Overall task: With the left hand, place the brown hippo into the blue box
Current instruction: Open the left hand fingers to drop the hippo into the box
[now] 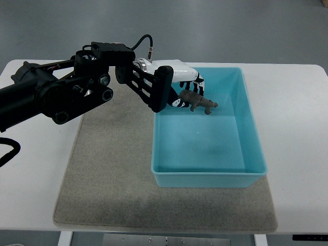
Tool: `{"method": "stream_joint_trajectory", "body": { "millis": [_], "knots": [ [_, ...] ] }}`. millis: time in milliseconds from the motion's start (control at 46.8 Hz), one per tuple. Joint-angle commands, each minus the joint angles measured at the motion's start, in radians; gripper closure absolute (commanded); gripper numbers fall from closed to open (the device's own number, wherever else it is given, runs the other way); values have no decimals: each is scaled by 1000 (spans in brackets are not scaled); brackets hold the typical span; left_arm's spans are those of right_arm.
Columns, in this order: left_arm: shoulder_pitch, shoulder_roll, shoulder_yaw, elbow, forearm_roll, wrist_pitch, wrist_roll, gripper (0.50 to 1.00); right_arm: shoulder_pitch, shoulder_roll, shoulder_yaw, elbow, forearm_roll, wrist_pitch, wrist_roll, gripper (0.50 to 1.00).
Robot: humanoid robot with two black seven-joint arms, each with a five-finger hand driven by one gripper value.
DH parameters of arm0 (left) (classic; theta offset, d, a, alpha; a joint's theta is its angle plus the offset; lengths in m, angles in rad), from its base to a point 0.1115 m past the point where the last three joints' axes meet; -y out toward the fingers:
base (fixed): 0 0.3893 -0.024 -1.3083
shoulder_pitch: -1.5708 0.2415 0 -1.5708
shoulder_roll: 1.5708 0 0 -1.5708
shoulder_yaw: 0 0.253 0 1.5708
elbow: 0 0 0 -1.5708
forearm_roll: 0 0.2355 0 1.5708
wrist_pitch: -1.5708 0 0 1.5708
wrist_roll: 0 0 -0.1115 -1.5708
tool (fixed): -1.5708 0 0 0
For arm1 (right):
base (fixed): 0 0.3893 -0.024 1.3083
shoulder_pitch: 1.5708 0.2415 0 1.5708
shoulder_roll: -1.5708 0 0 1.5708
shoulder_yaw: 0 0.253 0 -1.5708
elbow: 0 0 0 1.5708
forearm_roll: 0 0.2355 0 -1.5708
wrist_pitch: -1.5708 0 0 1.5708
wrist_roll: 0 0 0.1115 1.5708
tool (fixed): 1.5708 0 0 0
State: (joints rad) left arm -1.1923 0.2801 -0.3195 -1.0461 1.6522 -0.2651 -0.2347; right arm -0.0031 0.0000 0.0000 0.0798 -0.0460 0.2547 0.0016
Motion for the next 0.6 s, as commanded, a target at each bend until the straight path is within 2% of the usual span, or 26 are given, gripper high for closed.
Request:
{"method": "stream_joint_trajectory", "body": {
  "millis": [0,64,85,128,256,427,577],
  "knots": [
    [3,1,-1,0,-2,0,0,744,0,0,0,0,0,0,0,564],
    [11,1,0,0,-2,-2,0,727,0,0,0,0,0,0,0,564],
    [11,1,-1,0,-2,-2,0,707,0,0,0,0,0,0,0,564],
    [13,1,-1,0,-2,-2,0,624,0,0,0,0,0,0,0,564],
    [13,2,-1,-2,-17,-2,0,542,0,0,0,0,0,0,0,564],
    [10,10,-18,-9,-54,-3,2,538,0,0,0,0,0,0,0,564],
    [13,40,-79,-11,-270,3,2,508,0,0,0,0,0,0,0,564]
  ]
}}
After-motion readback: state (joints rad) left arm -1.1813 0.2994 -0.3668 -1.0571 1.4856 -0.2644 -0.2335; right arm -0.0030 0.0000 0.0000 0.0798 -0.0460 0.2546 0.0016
